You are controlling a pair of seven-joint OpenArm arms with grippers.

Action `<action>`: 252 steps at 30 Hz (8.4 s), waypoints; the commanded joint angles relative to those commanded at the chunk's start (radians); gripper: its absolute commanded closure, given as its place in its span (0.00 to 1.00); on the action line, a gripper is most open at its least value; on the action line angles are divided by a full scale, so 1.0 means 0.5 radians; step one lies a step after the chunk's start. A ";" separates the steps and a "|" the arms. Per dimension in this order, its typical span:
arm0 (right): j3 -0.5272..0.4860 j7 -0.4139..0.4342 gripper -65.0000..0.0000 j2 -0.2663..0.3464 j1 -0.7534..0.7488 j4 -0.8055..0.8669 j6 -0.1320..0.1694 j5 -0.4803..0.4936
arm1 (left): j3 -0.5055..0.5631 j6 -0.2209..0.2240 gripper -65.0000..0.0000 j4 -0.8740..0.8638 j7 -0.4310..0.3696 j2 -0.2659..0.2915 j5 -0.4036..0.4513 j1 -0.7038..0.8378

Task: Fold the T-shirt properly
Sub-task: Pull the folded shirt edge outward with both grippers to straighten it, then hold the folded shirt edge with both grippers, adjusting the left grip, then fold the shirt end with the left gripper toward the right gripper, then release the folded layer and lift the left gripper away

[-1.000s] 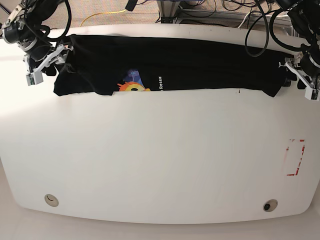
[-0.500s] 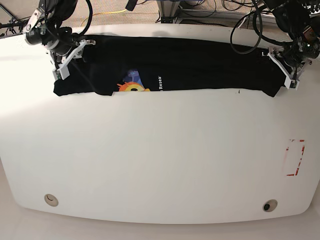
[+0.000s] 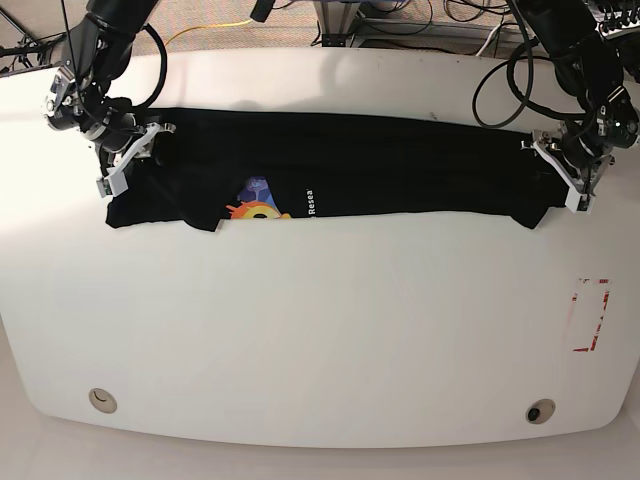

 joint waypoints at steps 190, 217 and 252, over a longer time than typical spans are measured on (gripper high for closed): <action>-0.104 0.000 0.74 -0.071 0.095 -0.006 0.000 0.015 | 2.200 0.000 0.40 0.706 0.365 0.334 0.196 -0.258; -0.095 0.000 0.74 -0.071 0.080 -0.006 0.000 0.015 | 2.225 0.000 0.97 0.598 0.135 0.350 0.457 -0.279; -0.095 0.000 0.74 -0.071 0.095 -0.009 0.000 0.003 | 2.160 0.000 1.00 1.000 0.184 0.276 0.445 0.120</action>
